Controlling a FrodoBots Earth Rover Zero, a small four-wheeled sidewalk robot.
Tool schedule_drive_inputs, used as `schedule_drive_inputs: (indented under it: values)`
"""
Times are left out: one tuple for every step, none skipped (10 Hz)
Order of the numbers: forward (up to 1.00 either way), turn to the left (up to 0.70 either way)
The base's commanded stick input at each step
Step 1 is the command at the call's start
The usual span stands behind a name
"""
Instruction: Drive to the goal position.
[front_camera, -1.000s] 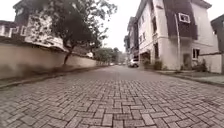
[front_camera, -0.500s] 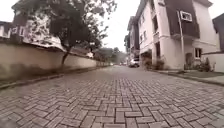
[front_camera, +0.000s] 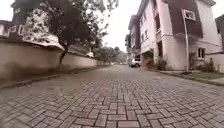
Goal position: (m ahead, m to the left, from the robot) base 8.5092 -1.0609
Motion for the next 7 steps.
schedule_drive_inputs:
  values:
    - [0.70,0.00]
    - [0.70,0.00]
    - [0.70,0.00]
    - [0.70,0.00]
    - [0.70,0.00]
    - [0.70,-0.12]
    - [0.70,-0.12]
